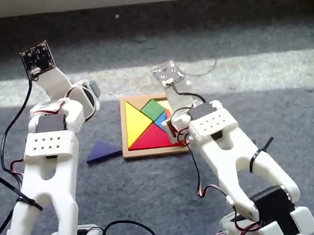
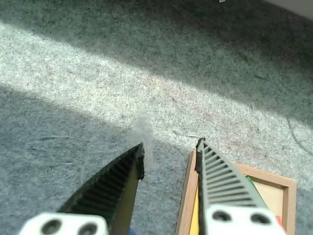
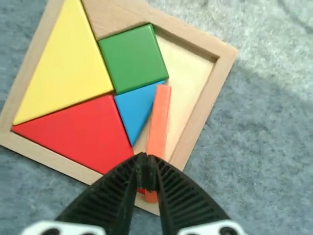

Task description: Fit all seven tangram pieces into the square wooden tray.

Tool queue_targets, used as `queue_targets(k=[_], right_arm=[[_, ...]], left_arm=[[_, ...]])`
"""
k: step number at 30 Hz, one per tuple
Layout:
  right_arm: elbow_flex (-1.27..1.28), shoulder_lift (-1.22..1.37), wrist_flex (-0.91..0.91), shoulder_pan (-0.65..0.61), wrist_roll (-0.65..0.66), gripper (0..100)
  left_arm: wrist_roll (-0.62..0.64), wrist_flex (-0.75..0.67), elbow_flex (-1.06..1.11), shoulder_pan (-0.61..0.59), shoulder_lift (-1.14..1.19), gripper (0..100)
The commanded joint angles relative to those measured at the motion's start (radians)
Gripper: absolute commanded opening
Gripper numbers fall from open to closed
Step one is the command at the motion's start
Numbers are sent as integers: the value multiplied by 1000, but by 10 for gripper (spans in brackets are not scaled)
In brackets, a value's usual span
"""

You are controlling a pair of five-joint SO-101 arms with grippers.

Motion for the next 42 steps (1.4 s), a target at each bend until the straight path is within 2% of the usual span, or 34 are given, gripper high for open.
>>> queue_targets(k=[1, 12, 19, 28, 32, 42], right_arm=[[-22, -16, 4, -1, 12, 6], [50, -160, -28, 19, 11, 6], [44, -114, -90, 84, 11, 7], [41, 21, -87, 44, 11, 8], [48, -24, -85, 16, 11, 8], [111, -229, -85, 38, 3, 9]], left_arm=[[-8, -20, -8, -12, -36, 189], [-8, -20, -8, -12, -36, 189], [-8, -20, -8, -12, -36, 189], [-8, -20, -8, -12, -36, 189], [-8, -20, -8, -12, -36, 189], [-8, -20, -8, -12, -36, 189]])
